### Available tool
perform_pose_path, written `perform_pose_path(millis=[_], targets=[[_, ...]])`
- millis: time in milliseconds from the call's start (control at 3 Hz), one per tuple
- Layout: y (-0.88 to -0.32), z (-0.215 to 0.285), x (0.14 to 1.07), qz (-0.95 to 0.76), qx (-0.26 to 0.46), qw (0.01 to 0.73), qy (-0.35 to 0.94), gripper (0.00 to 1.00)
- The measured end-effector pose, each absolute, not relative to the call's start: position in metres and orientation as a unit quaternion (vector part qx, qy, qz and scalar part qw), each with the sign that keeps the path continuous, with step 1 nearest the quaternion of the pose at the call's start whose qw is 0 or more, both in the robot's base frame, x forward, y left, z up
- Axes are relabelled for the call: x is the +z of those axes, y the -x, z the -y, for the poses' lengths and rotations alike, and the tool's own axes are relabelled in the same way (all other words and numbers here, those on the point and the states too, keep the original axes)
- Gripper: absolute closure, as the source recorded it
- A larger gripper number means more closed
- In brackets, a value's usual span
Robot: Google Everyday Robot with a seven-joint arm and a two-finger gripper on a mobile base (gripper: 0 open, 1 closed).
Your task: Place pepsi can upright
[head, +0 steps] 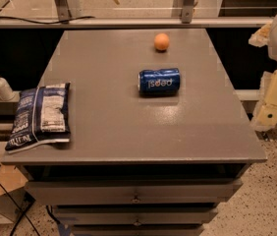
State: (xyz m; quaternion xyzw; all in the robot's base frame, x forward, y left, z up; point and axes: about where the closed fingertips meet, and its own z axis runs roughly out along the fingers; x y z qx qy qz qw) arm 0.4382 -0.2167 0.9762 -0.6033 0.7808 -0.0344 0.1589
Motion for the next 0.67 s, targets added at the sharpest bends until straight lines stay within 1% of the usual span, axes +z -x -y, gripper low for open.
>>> perform_pose_path(millis=[333,667], targets=[[-0.439,0.217,0.977,-0.781,-0.037,0.16,0.602,0.0],[-0.452,0.21,0.981,-0.765,-0.05,0.152,0.623,0.0]])
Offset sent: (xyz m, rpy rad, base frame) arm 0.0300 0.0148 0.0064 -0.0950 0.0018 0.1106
